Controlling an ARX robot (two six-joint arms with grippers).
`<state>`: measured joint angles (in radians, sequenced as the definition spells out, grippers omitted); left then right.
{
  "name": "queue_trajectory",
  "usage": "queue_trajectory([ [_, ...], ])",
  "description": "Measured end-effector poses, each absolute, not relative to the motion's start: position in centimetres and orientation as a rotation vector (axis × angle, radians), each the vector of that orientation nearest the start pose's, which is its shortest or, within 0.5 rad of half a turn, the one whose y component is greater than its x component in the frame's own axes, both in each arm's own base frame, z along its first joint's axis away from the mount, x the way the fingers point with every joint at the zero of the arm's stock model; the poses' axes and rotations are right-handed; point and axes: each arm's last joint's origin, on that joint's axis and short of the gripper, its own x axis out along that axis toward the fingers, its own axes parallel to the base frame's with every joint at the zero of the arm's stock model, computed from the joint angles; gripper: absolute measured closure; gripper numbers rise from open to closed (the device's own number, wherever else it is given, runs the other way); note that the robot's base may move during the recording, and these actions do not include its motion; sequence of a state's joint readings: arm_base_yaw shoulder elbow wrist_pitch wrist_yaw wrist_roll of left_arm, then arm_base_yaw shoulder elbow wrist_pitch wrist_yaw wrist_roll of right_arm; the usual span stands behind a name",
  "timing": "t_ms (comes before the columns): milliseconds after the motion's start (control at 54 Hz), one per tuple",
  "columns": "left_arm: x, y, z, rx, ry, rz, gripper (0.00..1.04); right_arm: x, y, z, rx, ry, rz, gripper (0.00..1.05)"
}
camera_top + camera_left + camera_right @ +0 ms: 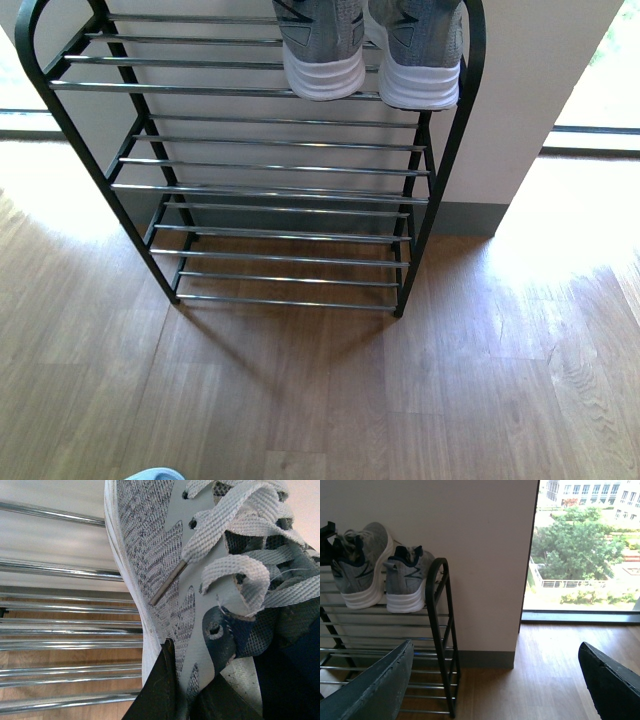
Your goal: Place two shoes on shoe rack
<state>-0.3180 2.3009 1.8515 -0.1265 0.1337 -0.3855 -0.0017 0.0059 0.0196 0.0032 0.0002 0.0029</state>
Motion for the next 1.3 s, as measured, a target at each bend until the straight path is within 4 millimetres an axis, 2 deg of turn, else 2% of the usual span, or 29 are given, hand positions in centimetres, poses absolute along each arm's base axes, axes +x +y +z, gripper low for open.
queue_trajectory([
  [167,50.2,-17.0,18.7,-0.321,0.691,-0.341,1.02,9.7,0.0,17.0,0.003,-0.017,-0.002,0.09],
  [797,50.3,-17.6,17.9,-0.311,0.749,-0.354,1.02,9.7,0.0,17.0,0.003,-0.017,-0.002,0.09],
  [834,50.4,-17.6,17.8,-0.310,0.750,-0.350,0.98,9.7,0.0,17.0,0.003,-0.017,-0.002,0.09],
  [908,50.8,-17.7,17.8,-0.303,0.746,-0.343,0.84,9.7,0.0,17.0,0.003,-0.017,-0.002,0.09],
  [1056,51.1,-18.0,18.3,-0.282,0.717,-0.330,0.52,9.7,0.0,17.0,0.003,-0.017,-0.002,0.09],
  [1149,51.1,-18.0,18.5,-0.278,0.689,-0.319,0.39,9.7,0.0,17.0,0.003,-0.017,-0.002,0.09],
  [1278,50.4,-17.6,19.6,-0.269,0.636,-0.281,0.20,9.7,0.0,17.0,0.003,-0.017,-0.002,0.09],
  [1297,50.0,-17.4,20.2,-0.262,0.613,-0.271,0.15,9.7,0.0,17.0,0.003,-0.017,-0.002,0.09],
])
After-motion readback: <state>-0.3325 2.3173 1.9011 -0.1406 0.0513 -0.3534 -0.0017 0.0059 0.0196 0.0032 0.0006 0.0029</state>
